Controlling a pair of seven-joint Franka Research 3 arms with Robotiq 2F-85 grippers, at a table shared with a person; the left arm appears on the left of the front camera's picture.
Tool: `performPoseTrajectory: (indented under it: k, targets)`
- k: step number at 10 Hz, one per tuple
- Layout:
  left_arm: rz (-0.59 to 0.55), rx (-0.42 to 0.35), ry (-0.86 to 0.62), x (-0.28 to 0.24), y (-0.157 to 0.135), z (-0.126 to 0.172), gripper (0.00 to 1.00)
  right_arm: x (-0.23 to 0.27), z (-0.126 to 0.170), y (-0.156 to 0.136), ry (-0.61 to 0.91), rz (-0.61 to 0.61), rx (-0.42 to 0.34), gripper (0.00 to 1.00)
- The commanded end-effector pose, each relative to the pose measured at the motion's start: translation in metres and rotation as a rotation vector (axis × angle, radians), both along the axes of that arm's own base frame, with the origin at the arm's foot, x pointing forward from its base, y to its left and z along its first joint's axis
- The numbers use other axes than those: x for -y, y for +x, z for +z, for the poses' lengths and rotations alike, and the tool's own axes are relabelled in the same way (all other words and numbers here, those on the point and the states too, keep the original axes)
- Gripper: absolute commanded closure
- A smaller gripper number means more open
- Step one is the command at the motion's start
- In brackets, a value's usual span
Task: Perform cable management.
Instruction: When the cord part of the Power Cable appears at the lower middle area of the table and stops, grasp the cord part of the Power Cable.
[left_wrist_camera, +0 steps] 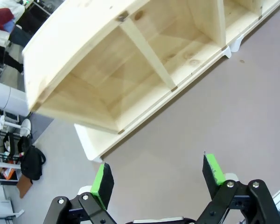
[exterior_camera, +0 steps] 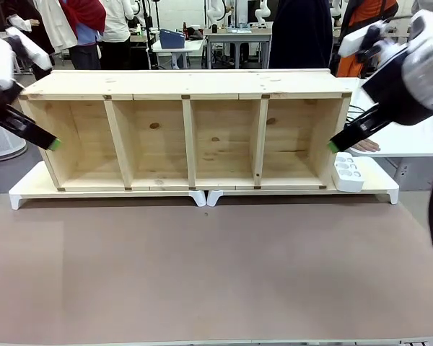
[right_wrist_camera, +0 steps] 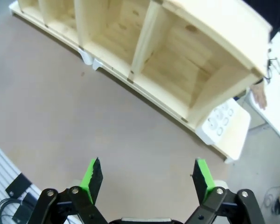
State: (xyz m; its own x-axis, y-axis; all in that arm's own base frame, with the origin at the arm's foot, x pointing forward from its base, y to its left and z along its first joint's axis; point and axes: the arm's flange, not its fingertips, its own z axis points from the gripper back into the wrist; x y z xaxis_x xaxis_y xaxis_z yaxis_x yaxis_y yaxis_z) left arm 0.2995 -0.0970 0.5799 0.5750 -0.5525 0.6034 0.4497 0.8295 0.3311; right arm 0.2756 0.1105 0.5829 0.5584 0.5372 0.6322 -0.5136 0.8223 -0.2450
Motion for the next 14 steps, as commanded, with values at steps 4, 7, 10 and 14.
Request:
performPoseTrajectory:
  k: [4, 7, 10, 14]
  targets:
    - [0.181, -0.044, -0.106, -0.092, -0.121, -0.140, 0.00, 0.059, -0.099, -0.079, 0.041, -0.102, -0.066, 0.00]
    - [0.176, -0.067, -0.111, -0.091, -0.114, -0.149, 0.00, 0.058, -0.106, -0.069, 0.062, -0.124, -0.101, 0.00]
    - [0.188, -0.092, -0.115, -0.090, -0.050, 0.023, 0.00, 0.046, 0.007, -0.029, 0.036, -0.111, -0.106, 0.00]
    - [0.188, -0.092, -0.115, -0.090, -0.050, 0.023, 0.00, 0.046, 0.007, -0.029, 0.036, -0.111, -0.106, 0.00]
